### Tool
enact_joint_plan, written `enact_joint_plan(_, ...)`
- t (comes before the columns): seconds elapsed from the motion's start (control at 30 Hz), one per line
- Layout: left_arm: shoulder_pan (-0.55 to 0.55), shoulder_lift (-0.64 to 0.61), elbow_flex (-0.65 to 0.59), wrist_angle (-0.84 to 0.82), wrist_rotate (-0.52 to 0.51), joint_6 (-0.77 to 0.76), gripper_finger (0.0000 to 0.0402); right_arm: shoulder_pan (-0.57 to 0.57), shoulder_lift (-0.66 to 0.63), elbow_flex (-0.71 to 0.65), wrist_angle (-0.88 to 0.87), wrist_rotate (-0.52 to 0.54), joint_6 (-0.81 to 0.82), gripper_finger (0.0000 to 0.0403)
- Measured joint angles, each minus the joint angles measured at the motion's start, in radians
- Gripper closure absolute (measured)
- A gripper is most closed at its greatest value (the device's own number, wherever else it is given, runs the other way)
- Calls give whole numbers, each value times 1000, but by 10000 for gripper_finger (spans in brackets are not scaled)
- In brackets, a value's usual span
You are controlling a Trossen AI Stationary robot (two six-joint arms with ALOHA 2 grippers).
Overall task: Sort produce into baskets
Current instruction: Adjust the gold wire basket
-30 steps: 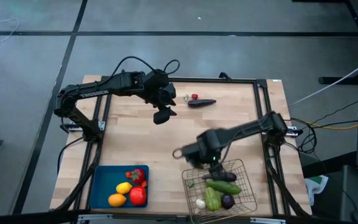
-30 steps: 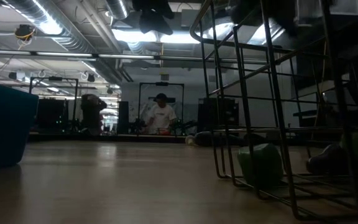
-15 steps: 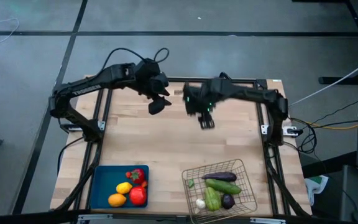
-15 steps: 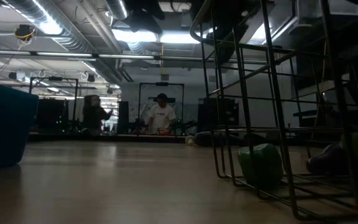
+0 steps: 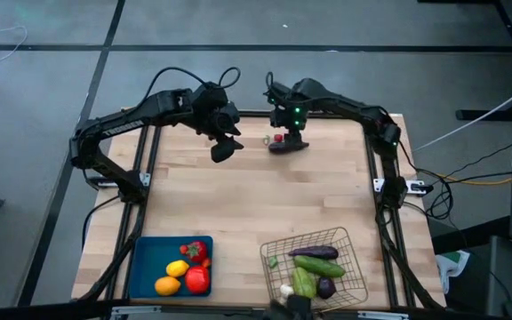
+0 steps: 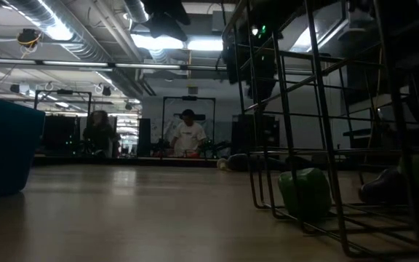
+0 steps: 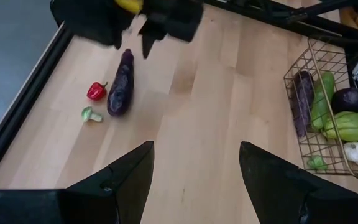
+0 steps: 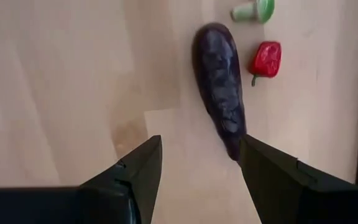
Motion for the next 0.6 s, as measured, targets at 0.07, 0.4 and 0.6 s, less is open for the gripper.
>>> enact_joint_plan(0.07, -1, 0, 0, 0, 0, 2, 169, -16, 32, 0, 5, 1, -18, 191)
enact_joint_plan(0.4, -1, 0, 0, 1, -5, 4, 169, -32, 123, 0, 4, 111, -82, 191)
enact_joint_plan(0.6, -1, 0, 0, 1, -5, 5, 169, -33, 122, 5, -30, 120, -103, 191)
